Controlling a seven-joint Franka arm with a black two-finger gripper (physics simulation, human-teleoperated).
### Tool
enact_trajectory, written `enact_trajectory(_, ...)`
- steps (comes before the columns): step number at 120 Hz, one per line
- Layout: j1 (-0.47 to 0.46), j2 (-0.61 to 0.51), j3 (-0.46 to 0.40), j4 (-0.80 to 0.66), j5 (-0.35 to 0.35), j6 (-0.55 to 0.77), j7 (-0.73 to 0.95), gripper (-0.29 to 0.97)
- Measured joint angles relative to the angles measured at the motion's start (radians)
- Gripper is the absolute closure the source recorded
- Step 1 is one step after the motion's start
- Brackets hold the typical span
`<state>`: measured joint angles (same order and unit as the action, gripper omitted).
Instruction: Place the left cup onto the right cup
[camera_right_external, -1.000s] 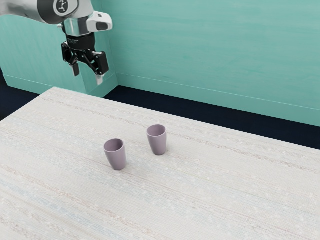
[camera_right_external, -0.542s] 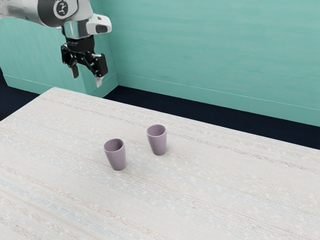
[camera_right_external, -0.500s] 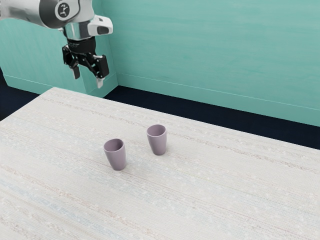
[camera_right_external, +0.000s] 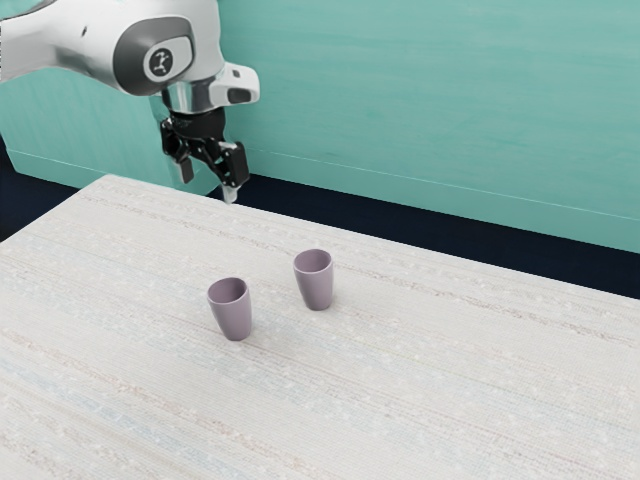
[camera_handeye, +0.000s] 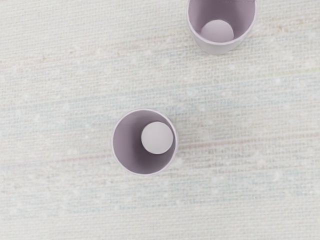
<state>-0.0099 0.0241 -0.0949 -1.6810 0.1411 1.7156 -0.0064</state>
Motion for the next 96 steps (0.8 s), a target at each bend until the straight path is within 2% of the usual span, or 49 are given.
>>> enact_trajectory(96,0.035,-0.001,-0.022,-0.178,-0.010,0.161,-0.066,0.00)
